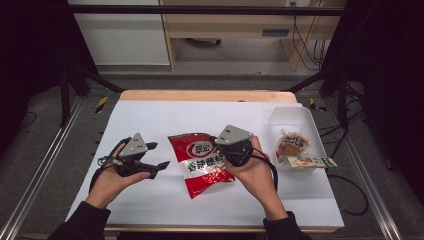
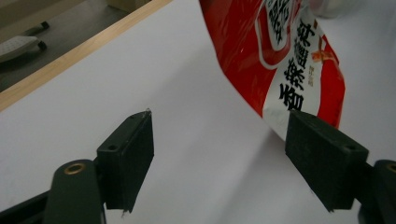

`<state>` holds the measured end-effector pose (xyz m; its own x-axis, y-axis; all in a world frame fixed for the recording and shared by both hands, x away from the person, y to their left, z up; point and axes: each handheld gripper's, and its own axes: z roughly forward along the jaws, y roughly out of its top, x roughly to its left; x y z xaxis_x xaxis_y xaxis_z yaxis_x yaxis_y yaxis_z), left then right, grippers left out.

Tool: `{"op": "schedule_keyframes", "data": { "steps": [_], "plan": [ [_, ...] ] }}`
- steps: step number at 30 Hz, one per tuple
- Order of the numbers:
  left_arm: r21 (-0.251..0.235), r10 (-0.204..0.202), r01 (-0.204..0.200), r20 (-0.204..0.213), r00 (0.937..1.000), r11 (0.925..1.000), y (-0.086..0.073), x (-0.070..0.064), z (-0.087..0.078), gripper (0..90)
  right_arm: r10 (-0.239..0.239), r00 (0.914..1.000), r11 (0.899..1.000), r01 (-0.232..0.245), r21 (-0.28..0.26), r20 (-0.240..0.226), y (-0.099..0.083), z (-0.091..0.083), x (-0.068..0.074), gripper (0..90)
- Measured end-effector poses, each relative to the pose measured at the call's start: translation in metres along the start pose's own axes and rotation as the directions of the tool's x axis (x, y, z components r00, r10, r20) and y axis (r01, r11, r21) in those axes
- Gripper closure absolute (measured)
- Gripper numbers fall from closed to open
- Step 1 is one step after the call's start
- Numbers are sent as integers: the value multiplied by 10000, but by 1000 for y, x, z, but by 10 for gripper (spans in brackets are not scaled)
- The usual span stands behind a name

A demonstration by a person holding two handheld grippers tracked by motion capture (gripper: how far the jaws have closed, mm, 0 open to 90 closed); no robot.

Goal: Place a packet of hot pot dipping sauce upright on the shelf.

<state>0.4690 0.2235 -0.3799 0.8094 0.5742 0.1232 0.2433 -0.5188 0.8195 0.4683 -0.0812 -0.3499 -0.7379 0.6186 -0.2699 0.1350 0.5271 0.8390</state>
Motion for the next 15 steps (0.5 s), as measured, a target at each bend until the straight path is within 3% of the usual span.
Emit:
{"op": "schedule_keyframes", "data": {
  "steps": [5,15],
  "plan": [
    [-32,195,-194,268,9995,9998,15,1,9,276,-20,10000,10000,20,-28,-46,0,-1,0,900],
    [157,298,-314,946,9951,9994,32,0,25,436,61,9999,9999,-62,-83,-112,1,-4,1,900]
  ]
}}
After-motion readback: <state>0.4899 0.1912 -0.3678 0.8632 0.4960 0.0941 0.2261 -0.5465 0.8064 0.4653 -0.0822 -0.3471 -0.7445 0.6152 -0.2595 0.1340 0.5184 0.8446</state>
